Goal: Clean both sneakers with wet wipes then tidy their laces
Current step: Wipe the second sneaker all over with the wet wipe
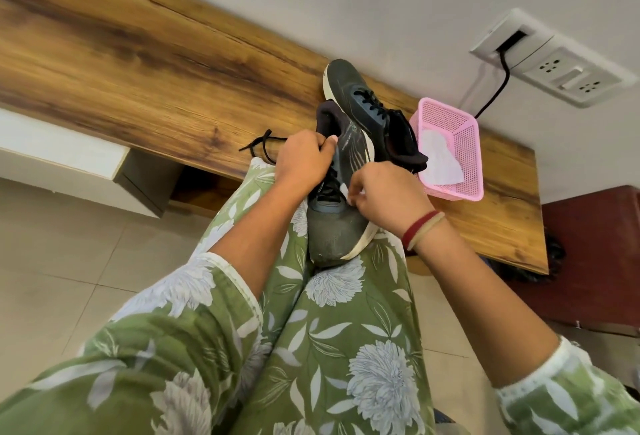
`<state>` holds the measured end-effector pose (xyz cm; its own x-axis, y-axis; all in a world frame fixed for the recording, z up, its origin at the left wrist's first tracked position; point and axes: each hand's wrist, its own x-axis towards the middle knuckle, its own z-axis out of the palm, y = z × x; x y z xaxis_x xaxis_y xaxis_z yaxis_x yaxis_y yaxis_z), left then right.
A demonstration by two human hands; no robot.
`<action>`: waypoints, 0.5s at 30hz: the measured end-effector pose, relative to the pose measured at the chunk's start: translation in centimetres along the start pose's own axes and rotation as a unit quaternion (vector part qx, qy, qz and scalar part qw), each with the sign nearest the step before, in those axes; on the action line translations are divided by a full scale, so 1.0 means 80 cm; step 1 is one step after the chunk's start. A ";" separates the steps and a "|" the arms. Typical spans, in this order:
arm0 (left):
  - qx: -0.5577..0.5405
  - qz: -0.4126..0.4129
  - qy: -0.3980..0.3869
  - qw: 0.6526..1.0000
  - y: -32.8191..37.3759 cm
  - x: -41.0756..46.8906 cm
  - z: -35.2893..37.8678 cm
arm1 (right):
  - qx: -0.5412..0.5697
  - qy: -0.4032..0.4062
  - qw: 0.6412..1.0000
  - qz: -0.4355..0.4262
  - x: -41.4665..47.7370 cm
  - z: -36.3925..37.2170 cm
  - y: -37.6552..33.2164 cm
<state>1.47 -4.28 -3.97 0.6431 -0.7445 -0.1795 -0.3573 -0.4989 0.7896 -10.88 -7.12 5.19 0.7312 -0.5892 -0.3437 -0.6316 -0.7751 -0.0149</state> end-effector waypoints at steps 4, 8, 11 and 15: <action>-0.012 -0.002 0.003 1.000 -0.001 0.001 0.000 | -0.030 0.032 0.999 -0.001 -0.007 0.004 0.004; -0.012 -0.004 0.000 1.000 0.000 0.001 0.000 | -0.039 0.127 0.991 0.022 0.024 0.028 0.005; -0.009 -0.009 0.002 1.000 -0.001 0.002 0.000 | -0.044 0.183 0.982 0.033 0.061 0.031 0.008; -0.010 -0.011 0.003 1.000 -0.001 0.001 0.000 | 0.035 0.193 0.976 0.090 0.100 0.018 0.034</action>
<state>1.57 -4.33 -4.10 0.6547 -0.7310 -0.1927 -0.3303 -0.5059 0.7969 -7.12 -13.66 1.04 0.6407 -0.7671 0.0321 -0.7652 -0.6414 -0.0564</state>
